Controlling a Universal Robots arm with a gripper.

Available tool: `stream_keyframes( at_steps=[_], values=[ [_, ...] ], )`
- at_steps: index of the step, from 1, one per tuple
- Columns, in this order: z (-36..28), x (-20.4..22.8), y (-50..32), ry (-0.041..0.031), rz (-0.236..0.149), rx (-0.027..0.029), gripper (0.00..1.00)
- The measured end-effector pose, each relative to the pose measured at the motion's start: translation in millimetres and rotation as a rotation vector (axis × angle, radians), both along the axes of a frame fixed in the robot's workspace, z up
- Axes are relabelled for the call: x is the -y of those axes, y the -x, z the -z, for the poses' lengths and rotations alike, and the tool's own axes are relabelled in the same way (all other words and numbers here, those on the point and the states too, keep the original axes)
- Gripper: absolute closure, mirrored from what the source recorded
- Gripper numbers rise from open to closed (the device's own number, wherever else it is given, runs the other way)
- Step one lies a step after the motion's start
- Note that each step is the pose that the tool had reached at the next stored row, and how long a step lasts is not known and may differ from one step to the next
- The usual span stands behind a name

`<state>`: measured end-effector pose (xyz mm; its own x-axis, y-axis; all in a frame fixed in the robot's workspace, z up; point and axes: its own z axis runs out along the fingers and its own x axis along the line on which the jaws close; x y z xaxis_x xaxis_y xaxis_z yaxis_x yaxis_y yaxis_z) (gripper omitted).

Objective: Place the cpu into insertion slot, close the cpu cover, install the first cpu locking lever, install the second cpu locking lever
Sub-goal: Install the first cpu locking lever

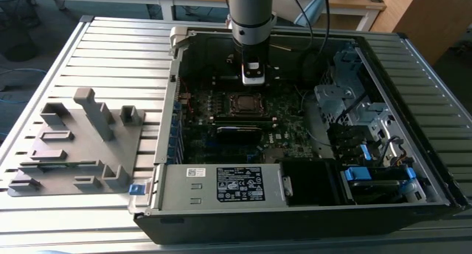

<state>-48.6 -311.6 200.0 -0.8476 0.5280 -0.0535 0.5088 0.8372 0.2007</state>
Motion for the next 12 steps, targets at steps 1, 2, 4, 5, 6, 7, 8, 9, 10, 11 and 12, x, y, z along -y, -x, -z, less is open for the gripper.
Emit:
stream_keyframes(
  at_steps=[1,2,4,5,6,7,8,9,10,11,12],
  values=[
    [0.3,0.0,0.1,-0.0001,0.0,0.0021,0.89],
    [0.5,0.0,0.0,0.0,0.0,0.0056,0.89],
    [0.6,0.0,-0.1,-0.0001,0.0,0.008,0.89],
    [0.6,0.0,-0.1,-0.0002,0.0,0.0087,0.89],
    [0.5,0.0,0.0,0.0,0.0,0.0099,0.89],
    [0.6,0.0,0.1,0.0001,0.0,0.0127,0.89],
    [0.7,0.0,0.1,0.0002,0.0,0.0157,0.89],
    [0.7,0.0,0.0,0.0002,-0.001,0.0177,0.89],
    [0.8,0.0,0.0,0.0001,-0.001,0.0181,0.89],
    [0.8,0.0,0.0,0.0,-0.001,0.0182,0.89],
    [0.8,0.0,0.0,0.0,-0.001,0.0182,0.89]
  ],
)
